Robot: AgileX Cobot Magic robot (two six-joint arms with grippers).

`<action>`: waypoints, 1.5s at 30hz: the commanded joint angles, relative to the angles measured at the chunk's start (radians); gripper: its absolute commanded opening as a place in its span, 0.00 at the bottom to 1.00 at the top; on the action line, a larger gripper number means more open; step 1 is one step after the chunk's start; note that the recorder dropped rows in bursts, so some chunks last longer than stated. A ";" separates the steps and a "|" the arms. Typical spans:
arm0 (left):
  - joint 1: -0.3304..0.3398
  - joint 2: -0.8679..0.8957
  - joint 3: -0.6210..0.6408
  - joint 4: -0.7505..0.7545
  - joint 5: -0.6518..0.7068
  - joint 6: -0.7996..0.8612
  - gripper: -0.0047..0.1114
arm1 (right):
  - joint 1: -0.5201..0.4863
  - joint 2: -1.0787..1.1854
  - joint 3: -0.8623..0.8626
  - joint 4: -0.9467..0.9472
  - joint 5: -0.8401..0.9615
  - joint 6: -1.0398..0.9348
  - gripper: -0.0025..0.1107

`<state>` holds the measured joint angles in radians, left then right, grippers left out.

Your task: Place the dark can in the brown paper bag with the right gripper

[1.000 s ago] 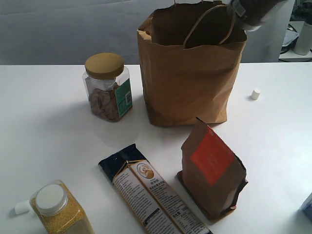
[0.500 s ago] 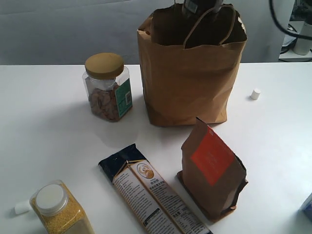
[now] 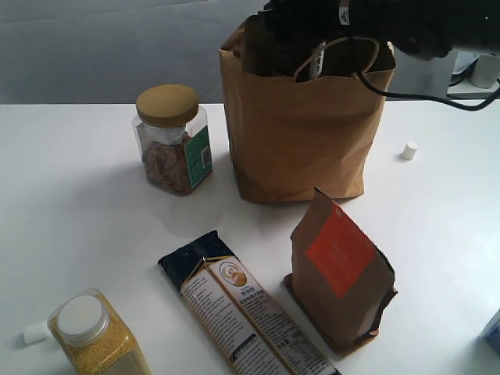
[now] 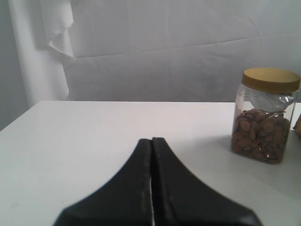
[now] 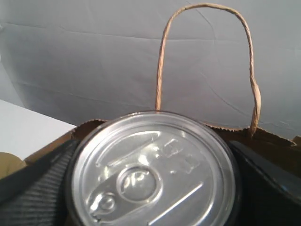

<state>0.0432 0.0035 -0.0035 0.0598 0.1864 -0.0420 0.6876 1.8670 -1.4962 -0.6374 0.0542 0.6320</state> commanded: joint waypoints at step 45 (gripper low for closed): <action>-0.006 -0.003 0.004 0.003 -0.003 -0.004 0.04 | -0.294 -0.682 0.794 0.488 -0.123 -0.401 0.02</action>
<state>0.0432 0.0035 -0.0035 0.0598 0.1864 -0.0420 0.4353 1.2233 -0.8018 -0.2042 0.0483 0.3102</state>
